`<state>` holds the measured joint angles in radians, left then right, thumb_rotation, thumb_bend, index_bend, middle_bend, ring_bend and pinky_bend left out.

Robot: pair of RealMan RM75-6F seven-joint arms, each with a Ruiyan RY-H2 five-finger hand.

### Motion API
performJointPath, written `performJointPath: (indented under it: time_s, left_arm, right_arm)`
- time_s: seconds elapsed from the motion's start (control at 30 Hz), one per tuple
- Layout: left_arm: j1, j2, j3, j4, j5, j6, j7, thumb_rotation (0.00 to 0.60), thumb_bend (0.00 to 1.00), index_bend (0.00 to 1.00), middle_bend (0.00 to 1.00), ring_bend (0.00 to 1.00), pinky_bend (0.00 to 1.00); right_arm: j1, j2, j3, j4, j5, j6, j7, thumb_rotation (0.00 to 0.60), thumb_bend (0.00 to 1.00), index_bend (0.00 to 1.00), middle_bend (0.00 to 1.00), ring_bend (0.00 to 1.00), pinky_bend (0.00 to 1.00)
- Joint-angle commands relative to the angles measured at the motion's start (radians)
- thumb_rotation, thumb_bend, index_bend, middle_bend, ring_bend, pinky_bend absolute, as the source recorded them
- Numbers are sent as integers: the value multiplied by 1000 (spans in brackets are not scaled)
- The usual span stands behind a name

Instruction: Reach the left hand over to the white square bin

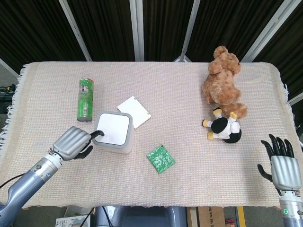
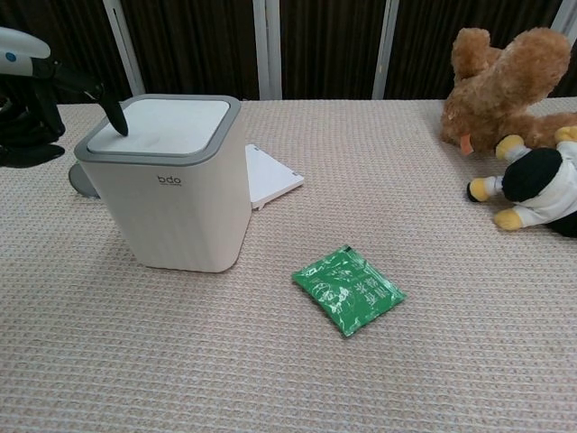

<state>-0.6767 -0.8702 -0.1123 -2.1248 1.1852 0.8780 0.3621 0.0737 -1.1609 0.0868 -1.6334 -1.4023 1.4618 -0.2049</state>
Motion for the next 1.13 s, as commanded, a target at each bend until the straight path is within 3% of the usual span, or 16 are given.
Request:
performJointPath:
  time_s: [0.03, 0.13, 0.23, 0.43, 0.57, 0.7, 0.83, 1.13]
  left_arm:
    - [56, 9, -24, -29, 140, 125, -74, 600, 401, 263, 572, 547, 682]
    - [117, 19, -19, -38, 255, 239, -122, 600, 266, 254, 368, 317, 504]
    - [184, 36, 3, -42, 337, 344, -118, 600, 174, 250, 256, 166, 338]
    - [413, -4, 98, -15, 379, 625, 117, 600, 94, 196, 209, 131, 259]
    - [554, -117, 146, 129, 394, 796, 85, 600, 94, 195, 169, 75, 199]
    - [624, -184, 148, 267, 316, 847, -5, 600, 94, 195, 137, 41, 174]
    - [641, -199, 150, 350, 292, 824, -129, 600, 94, 191, 122, 32, 161]
    - [644, -180, 152, 389, 325, 796, -202, 600, 94, 188, 116, 24, 151]
  right_arm:
    - [0, 0, 0, 0, 0, 1, 0, 600, 282, 194, 68, 61, 25]
    - [1, -4, 2, 3, -1, 2, -1, 600, 282, 194, 68, 67, 25]
    - [2, -6, 1, 5, -1, -1, 2, 600, 283, 194, 68, 67, 25]
    - [2, -7, -1, 3, -7, 1, 3, 600, 269, 193, 68, 49, 25]
    - [2, -4, -4, 7, -27, 9, 21, 600, 251, 194, 67, 35, 25]
    - [3, 6, -9, 10, -48, 10, 46, 600, 245, 194, 67, 34, 25]
    - [4, 16, -15, 17, -75, 17, 73, 600, 245, 193, 68, 32, 17]
    - [7, 39, -24, 12, -100, 14, 105, 600, 246, 178, 68, 13, 0]
